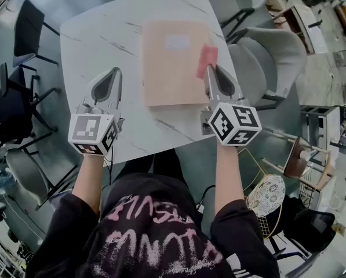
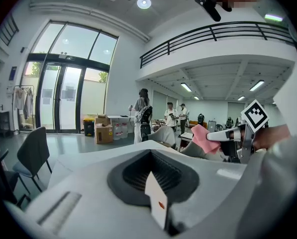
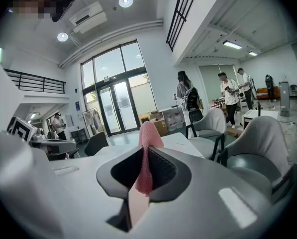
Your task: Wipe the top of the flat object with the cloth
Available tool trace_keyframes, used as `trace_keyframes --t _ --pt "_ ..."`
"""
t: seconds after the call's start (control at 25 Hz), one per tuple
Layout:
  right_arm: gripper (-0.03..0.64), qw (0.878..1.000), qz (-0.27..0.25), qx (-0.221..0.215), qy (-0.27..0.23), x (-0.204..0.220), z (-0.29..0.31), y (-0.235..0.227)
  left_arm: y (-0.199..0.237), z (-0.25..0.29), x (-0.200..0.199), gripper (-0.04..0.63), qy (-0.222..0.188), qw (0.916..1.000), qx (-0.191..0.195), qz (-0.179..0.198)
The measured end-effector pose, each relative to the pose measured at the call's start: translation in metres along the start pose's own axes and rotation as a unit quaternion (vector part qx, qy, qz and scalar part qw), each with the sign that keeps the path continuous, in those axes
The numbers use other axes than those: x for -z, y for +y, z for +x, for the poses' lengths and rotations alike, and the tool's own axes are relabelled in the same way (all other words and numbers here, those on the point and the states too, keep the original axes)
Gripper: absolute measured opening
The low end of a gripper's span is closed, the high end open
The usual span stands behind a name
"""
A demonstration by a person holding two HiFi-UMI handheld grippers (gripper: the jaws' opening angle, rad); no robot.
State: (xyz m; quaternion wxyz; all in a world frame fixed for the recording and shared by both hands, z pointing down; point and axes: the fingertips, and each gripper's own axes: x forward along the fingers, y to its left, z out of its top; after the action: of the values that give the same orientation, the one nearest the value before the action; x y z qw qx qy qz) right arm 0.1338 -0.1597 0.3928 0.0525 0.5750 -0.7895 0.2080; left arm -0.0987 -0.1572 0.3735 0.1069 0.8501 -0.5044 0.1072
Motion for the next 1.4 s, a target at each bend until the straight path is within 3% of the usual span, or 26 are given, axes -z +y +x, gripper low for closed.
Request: trace_keyframes --t 1.4 --pt "0.048 0.998 -0.029 -0.022 -0.052 -0.054 -0.05 0.033 0.001 -0.047 -0.094 0.002 -0.095 0.9944 -0.041 0.02"
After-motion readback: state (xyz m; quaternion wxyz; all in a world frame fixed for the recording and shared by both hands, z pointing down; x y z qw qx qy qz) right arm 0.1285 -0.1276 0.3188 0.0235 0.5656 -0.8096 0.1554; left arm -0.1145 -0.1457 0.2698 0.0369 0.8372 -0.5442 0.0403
